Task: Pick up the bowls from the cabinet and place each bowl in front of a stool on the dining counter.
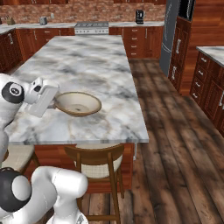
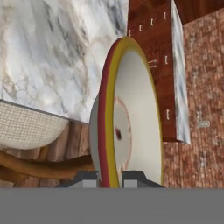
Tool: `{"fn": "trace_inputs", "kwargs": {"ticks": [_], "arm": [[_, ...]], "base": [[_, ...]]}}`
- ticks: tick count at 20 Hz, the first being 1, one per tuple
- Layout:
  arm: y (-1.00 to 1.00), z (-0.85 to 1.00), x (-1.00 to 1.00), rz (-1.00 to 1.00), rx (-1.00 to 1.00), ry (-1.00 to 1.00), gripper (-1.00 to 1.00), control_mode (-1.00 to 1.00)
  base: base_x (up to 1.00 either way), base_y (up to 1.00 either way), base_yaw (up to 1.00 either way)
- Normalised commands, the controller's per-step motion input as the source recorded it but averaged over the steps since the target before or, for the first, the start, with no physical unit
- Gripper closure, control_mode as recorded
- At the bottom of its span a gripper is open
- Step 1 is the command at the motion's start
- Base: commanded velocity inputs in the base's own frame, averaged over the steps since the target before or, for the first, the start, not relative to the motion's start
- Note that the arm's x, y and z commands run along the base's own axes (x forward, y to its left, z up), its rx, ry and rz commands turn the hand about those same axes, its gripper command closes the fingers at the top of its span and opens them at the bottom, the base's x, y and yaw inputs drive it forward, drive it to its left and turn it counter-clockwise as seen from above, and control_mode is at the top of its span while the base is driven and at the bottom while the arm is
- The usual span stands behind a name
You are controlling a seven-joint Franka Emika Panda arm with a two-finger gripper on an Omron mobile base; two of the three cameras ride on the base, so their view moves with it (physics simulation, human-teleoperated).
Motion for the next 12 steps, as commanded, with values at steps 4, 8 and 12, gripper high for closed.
{"fn": "trace_inputs", "kwargs": {"ticks": [4,8,12], "arm": [[0.0,-0.59,0.56,-0.17,-0.1,0.12,1.0,-1.0],[0.0,-0.57,0.42,-0.12,-0.12,0.09,1.0,-1.0],[0.0,-0.64,0.34,-0.06,-0.08,0.05,1.0,-1.0]], "base": [[0.0,0.0,0.0],[0.0,0.0,0.0],[0.0,0.0,0.0]]}}
